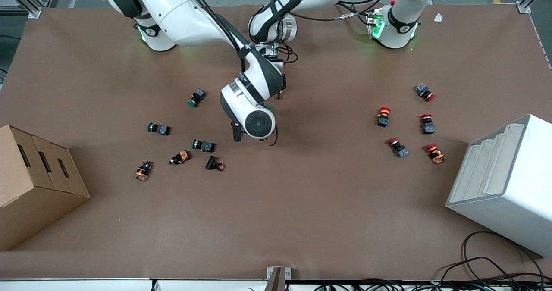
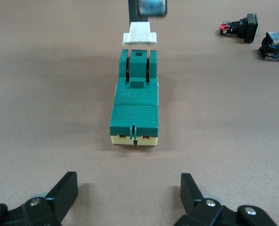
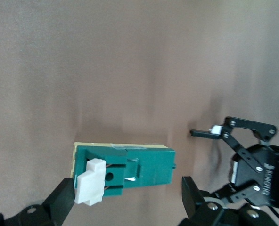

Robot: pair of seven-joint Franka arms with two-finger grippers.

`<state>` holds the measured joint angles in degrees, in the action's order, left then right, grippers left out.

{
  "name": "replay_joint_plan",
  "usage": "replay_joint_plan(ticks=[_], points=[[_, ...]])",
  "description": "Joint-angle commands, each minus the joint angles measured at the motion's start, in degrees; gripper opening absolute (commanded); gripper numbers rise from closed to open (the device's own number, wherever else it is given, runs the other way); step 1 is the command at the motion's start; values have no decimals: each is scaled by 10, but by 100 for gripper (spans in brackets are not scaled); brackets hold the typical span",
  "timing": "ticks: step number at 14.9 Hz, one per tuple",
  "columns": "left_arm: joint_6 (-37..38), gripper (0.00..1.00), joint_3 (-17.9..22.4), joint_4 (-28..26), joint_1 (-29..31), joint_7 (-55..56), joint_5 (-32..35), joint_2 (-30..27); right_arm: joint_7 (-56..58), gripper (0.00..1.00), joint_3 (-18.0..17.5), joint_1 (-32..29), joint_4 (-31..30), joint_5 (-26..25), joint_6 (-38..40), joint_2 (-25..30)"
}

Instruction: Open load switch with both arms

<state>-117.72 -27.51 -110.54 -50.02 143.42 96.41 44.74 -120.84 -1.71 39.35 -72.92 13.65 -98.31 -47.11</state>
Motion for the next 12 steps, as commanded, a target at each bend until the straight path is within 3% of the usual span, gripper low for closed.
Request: replay_joint_plan(ticks=[1, 7, 12], points=[[-10, 96, 4, 11, -8, 10, 5, 25, 3, 100, -15, -11, 20, 15, 40, 0], [-10, 97, 4, 16, -10, 6, 4, 32, 12, 100, -23, -9, 21, 12, 66, 0], [-10, 98, 4, 19, -12, 3, 4, 33, 26, 100, -18, -27, 34, 8, 31, -2]])
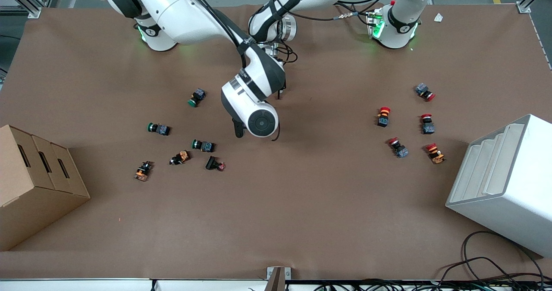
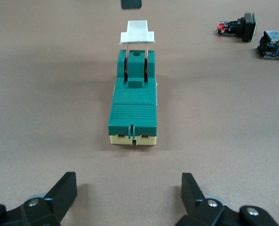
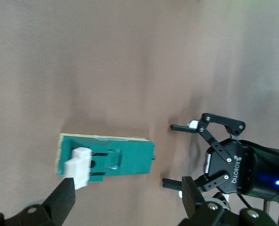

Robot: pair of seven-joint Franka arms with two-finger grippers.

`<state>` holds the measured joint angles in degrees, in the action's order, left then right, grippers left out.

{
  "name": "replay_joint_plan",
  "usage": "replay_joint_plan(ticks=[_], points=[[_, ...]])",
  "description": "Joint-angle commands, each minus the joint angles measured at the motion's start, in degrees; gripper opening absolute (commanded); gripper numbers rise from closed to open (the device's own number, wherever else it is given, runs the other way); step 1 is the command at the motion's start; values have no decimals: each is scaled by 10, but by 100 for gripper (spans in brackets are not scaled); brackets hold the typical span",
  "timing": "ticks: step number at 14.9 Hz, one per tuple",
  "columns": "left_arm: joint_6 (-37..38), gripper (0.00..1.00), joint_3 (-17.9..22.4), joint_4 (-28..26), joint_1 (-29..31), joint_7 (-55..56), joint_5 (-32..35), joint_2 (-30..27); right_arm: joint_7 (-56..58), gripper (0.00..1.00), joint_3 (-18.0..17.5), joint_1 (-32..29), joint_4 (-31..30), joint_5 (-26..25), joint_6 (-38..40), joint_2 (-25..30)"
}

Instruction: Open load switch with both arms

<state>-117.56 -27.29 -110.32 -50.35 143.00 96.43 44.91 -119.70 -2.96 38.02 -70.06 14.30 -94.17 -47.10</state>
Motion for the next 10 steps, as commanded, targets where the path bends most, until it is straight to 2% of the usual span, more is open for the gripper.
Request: replay_joint_plan(ticks=[1, 4, 10], points=[[-12, 98, 0, 17, -9, 7, 3, 32, 15, 100, -5, -15, 3, -1, -26, -3], [-12, 98, 0, 17, -9, 7, 4, 32, 23, 100, -4, -17, -4, -17, -46, -11], [-12, 98, 0, 17, -10, 7, 4, 32, 23, 100, -5, -3, -5, -16, -42, -26]])
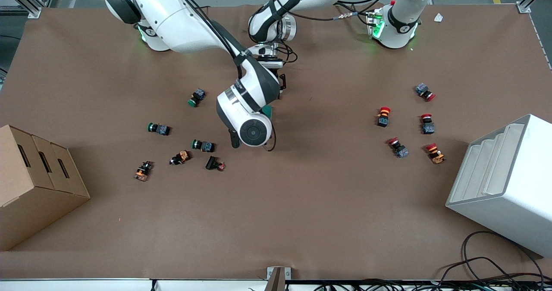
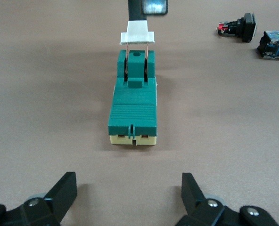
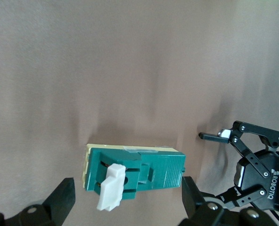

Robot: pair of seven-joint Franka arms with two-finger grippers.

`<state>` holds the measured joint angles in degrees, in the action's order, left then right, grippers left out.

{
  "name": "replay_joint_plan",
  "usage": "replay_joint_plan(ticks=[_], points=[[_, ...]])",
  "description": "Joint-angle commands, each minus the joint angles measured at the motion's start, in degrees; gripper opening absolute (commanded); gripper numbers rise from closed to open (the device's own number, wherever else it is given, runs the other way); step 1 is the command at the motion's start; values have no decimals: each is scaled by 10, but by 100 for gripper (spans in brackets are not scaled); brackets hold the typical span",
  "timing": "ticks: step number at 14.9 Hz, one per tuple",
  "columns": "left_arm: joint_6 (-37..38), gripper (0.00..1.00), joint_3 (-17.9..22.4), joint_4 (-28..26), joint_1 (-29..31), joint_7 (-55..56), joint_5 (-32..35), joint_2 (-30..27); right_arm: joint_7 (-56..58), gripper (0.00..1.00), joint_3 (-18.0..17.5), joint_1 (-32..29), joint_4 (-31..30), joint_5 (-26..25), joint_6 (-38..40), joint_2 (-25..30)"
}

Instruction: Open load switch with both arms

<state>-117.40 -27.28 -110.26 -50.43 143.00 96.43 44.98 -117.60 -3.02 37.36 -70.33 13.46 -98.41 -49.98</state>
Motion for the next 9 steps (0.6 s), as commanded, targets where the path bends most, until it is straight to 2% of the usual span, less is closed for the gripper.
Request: replay_joint_plan(ticks=[1, 4, 9], points=[[-13, 98, 0, 16, -9, 7, 4, 31, 2, 100, -5, 6, -2, -7, 4, 5], [-13, 99, 0, 16, -9, 6, 4, 31, 4, 100, -8, 6, 4, -6, 59, 7], [-13, 99, 0, 15, -8, 6, 3, 31, 3, 100, -13, 7, 5, -3, 91, 13]])
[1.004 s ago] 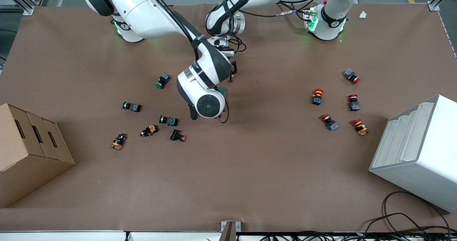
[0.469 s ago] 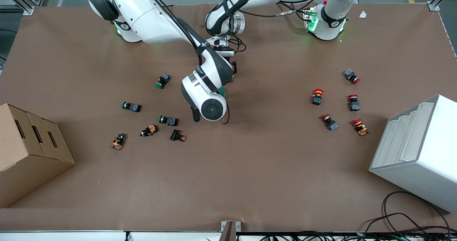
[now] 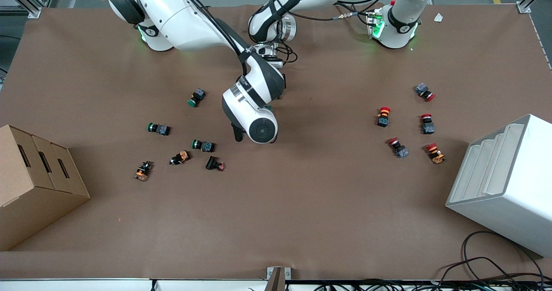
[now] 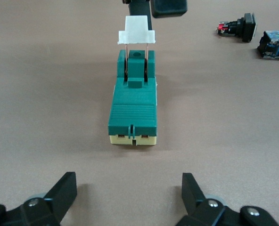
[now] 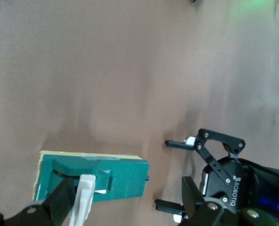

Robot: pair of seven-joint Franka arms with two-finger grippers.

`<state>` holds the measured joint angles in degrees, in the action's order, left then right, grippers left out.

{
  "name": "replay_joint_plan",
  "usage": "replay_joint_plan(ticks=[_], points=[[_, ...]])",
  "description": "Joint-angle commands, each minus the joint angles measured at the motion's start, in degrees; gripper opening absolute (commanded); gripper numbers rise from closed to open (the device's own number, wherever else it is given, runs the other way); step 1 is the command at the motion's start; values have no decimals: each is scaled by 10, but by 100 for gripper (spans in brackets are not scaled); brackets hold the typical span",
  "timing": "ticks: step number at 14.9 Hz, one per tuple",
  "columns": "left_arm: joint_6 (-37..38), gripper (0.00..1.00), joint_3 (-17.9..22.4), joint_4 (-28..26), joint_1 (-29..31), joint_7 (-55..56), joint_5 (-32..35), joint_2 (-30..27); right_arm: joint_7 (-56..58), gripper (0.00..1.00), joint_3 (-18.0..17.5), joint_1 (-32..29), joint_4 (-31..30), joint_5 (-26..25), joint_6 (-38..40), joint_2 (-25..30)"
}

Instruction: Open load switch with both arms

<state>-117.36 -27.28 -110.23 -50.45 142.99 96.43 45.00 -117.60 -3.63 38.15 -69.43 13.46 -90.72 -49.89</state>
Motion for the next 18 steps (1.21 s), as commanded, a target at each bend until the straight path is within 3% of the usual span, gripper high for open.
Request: replay_joint_plan(ticks=[1, 18], points=[[-13, 99, 0, 15, -9, 6, 3, 31, 3, 100, -7, -1, -4, -3, 18, 14], [-13, 99, 0, 15, -7, -14, 2, 28, 5, 100, -16, 13, -4, 1, 41, 11]])
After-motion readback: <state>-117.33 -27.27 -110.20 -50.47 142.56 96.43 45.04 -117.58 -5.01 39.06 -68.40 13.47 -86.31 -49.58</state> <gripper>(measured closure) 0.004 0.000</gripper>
